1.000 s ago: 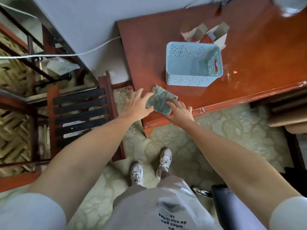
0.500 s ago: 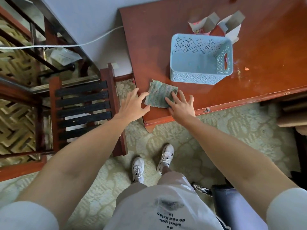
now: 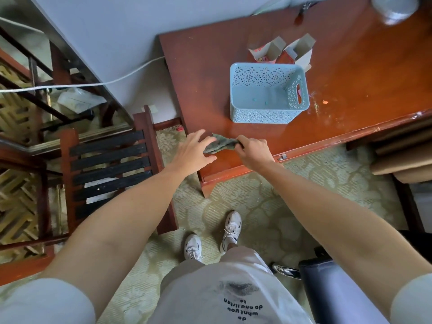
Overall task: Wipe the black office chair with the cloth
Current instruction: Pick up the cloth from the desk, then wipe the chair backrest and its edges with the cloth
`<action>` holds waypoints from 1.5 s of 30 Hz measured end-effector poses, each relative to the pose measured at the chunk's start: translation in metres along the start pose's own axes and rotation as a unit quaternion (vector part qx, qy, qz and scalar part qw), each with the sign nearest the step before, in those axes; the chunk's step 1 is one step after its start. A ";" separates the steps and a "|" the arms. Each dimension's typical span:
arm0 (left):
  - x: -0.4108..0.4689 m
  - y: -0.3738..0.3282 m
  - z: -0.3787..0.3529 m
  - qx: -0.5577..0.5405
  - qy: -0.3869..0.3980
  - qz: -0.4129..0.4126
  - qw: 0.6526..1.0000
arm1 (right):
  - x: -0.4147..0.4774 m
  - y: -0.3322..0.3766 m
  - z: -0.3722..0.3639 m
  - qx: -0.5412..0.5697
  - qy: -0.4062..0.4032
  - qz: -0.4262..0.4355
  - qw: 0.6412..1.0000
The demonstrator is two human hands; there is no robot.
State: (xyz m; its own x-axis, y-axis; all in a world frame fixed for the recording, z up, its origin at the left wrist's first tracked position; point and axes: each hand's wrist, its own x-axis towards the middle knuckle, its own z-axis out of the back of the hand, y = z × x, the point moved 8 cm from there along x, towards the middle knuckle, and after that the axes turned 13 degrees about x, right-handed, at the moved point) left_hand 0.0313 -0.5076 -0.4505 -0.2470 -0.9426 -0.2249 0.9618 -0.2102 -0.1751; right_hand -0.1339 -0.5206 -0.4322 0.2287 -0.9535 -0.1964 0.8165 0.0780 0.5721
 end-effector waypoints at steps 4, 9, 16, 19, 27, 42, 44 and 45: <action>-0.009 -0.011 0.018 -0.016 -0.050 -0.017 0.998 | -0.020 0.005 0.014 0.068 0.001 -0.054 0.996; -0.023 -0.032 0.042 -0.064 -0.081 -0.075 0.992 | -0.059 -0.004 0.023 0.372 -0.068 -0.192 0.906; -0.042 -0.078 0.057 -0.053 -0.090 -0.150 0.983 | -0.127 -0.002 0.017 0.522 -0.051 -0.215 0.824; -0.053 -0.110 0.058 -0.036 -0.089 -0.199 0.975 | -0.159 -0.021 0.017 0.517 -0.099 -0.217 0.822; -0.082 -0.220 0.053 0.015 -0.119 -0.336 0.934 | -0.263 -0.075 0.065 0.484 -0.256 -0.191 0.815; -0.164 -0.520 0.030 0.071 -0.183 -0.497 0.845 | -0.509 -0.219 0.189 0.053 -0.387 -0.298 0.871; -0.178 -0.556 0.028 0.074 -0.191 -0.519 0.830 | -0.540 -0.238 0.197 0.056 -0.404 -0.317 0.856; -0.183 -0.573 0.027 0.076 -0.194 -0.526 0.824 | -0.555 -0.247 0.201 0.057 -0.413 -0.321 0.850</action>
State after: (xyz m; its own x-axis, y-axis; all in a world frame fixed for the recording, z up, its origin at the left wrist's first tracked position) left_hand -0.4715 -0.2213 -0.2832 -0.9263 -0.2227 0.3040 0.2494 -0.9670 0.0515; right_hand -0.5689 -0.0692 -0.3039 -0.7340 -0.6714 0.1021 0.5650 -0.5202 0.6405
